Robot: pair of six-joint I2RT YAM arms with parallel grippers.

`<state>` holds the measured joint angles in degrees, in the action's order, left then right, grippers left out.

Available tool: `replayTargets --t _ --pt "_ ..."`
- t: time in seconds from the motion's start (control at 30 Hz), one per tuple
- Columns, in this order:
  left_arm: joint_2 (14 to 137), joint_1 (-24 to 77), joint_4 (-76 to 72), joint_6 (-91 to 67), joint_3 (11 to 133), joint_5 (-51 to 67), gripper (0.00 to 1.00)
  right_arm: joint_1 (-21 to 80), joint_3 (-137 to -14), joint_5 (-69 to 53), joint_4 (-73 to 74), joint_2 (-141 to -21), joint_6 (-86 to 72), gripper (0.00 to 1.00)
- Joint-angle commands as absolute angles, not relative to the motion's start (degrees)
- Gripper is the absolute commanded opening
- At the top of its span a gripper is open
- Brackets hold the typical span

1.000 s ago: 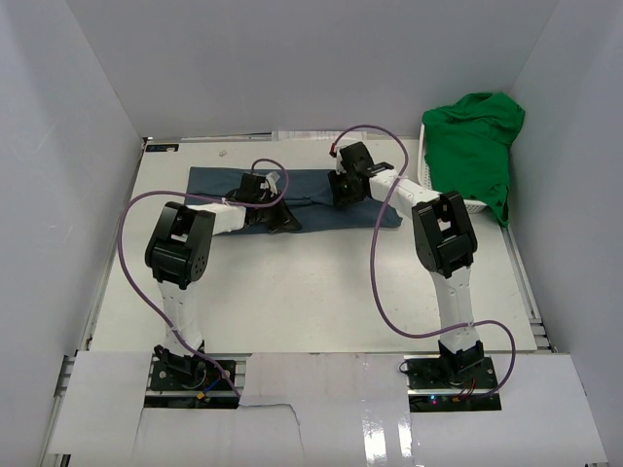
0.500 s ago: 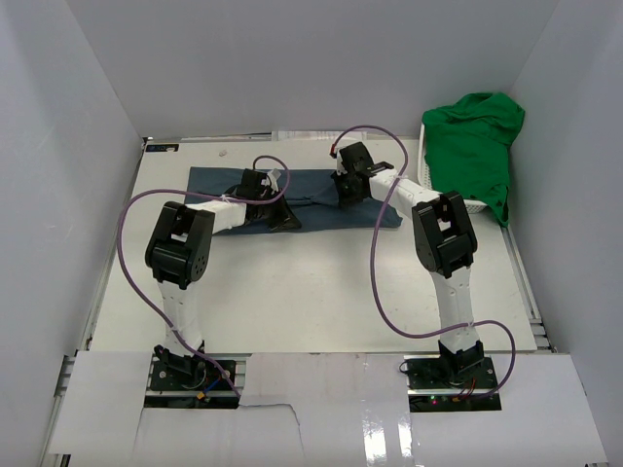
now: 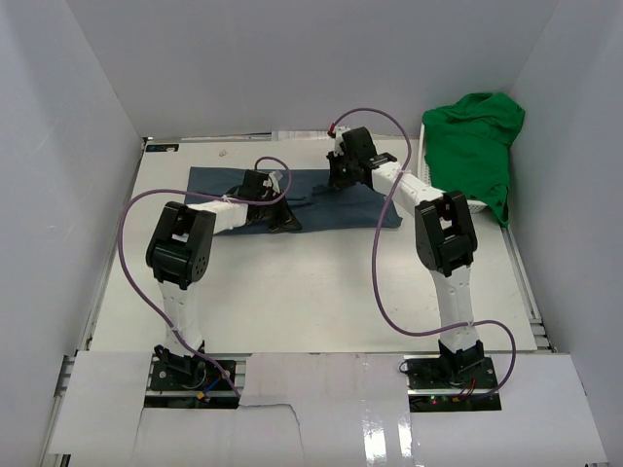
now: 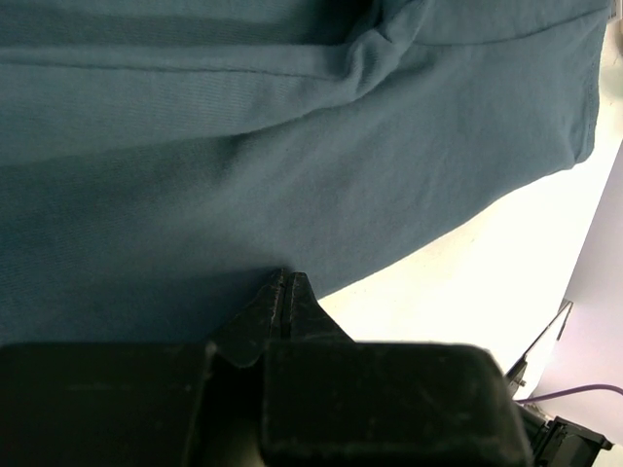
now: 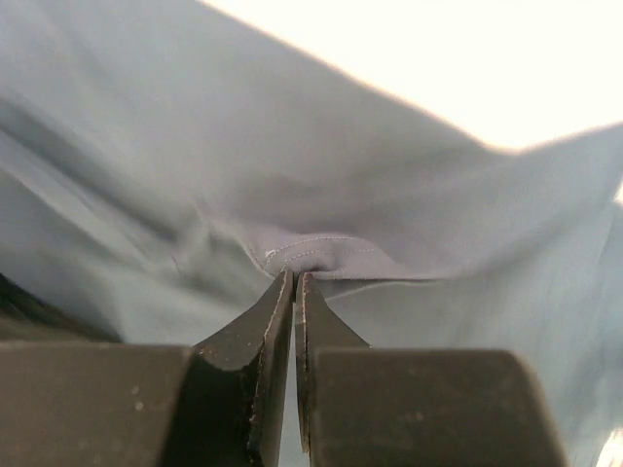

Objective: Fold and stack the t-shirts
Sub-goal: Fold the other side of the tshirt into a rectangle

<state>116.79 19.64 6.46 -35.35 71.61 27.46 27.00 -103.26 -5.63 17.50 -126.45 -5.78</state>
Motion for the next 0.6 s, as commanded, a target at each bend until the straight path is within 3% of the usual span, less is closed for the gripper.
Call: replayTargets --t 0.0,0.07,0.1,0.23,0.27,0.57 --pt "114.5 20.7 6.7 -34.6 70.8 26.9 0.0 25.8 -109.0 -10.1 6.3 -128.4 -7.1 0.08" --pt "114.3 20.9 6.7 -34.7 70.6 26.9 0.0 25.1 -111.1 -11.7 0.7 -131.2 -8.0 0.09" --pt "114.1 21.1 6.8 -34.7 70.2 26.7 0.0 24.8 -112.1 -13.8 -1.8 -132.4 -9.7 0.15" --pt "113.3 21.6 6.9 -34.7 69.5 26.2 0.0 23.4 -116.9 -14.1 -7.3 -137.7 -15.8 0.97" --pt "113.2 21.8 7.0 -34.6 69.4 26.0 0.0 23.2 -117.6 -14.0 -8.0 -137.8 -16.4 0.9" --pt "112.4 22.3 7.3 -34.5 69.6 25.7 0.0 22.1 -100.7 -14.4 -11.7 -124.6 -13.8 0.9"
